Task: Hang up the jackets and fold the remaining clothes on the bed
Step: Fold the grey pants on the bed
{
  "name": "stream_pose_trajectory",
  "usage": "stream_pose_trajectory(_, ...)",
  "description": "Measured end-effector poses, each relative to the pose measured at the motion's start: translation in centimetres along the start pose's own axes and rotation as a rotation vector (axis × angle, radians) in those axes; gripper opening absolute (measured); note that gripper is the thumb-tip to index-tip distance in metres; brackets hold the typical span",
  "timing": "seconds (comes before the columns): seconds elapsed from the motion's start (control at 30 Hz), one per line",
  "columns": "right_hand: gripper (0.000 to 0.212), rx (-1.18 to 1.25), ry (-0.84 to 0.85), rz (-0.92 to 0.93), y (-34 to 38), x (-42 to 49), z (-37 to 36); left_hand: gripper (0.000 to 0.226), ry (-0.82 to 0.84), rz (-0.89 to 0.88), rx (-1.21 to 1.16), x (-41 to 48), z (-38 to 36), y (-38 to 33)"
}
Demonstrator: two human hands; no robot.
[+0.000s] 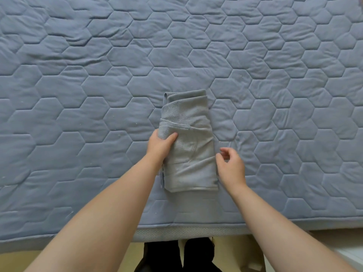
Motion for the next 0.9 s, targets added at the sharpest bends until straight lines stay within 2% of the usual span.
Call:
stream_pose_trajectory(0.07,0.040,-0.011,0.131,-0.147,-2.6,-0.7,-1.6,0.045,-0.204,-0.215,0.357,0.8,1.7,-0.9)
stream_pose_trajectory(0.1,0.044,0.052,0.210,-0.253,-3.7,-1.5,-2.5,0.047,-0.217,-0.242,0.415,0.8,1.7,-1.0)
stream_pose_trajectory(0.13,0.048,0.128,0.282,-0.358,-4.5,-2.4,-3.4,0.049,-0.155,-0.197,0.379,0.7,1.1,-0.6)
stream_pose_trajectory(0.2,0.053,0.187,0.382,-0.455,-5.5,-3.6,-4.6,0.054,0.041,0.006,0.185,-0.1,-0.7,1.1)
stream_pose_trajectory(0.3,0.041,0.172,0.496,-0.430,-4.2,-3.8,-4.8,0.040,0.190,0.286,0.020,-2.0,-1.9,3.3)
stream_pose_trajectory(0.4,0.037,0.034,0.403,-0.253,-1.6,-0.2,-1.7,0.035,0.317,0.535,-0.192,-4.8,-3.6,5.1)
stream_pose_trajectory(0.47,0.038,-0.066,0.208,-0.105,-0.5,3.3,1.7,0.034,0.455,0.629,-0.287,-7.5,-5.7,5.8)
stream_pose_trajectory(0.5,0.037,-0.102,0.080,-0.055,-0.3,5.0,3.6,0.033,0.504,0.638,-0.211,-8.6,-6.6,6.4)
stream_pose_trajectory(0.57,0.042,-0.150,-0.147,-0.067,-1.7,6.9,6.7,0.044,0.482,0.551,0.090,-9.4,-6.8,7.1)
stream_pose_trajectory(0.63,0.054,-0.140,-0.244,-0.187,-4.1,7.5,8.0,0.059,0.152,0.348,0.253,-7.0,-4.6,6.3)
stream_pose_trajectory(0.7,0.065,-0.052,-0.228,-0.350,-6.8,7.0,7.3,0.062,-0.217,0.004,0.285,-5.1,-1.3,2.2)
stream_pose_trajectory(0.73,0.067,0.015,-0.222,-0.419,-8.0,6.4,6.6,0.060,-0.329,-0.173,0.302,-5.1,-0.2,-0.3)
stream_pose_trajectory(0.8,0.066,0.133,-0.257,-0.518,-9.2,4.9,6.1,0.056,-0.435,-0.435,0.309,-5.3,0.7,-4.1)
stream_pose_trajectory(0.83,0.062,0.141,-0.316,-0.514,-9.2,4.1,6.5,0.055,-0.442,-0.504,0.328,-5.0,0.5,-5.2)
stream_pose_trajectory(0.9,0.046,0.039,-0.480,-0.305,-7.0,3.2,8.5,0.051,-0.397,-0.538,0.427,-3.8,-0.2,-6.4)
Point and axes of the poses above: each hand's wrist, its own x-axis towards the middle knuckle, its own z-axis out of the back of the hand, y = z × x, the point moved 10 cm from there along x, towards the middle knuckle, and after that the axes turned 14 degrees about -y, right-handed, at the moved point
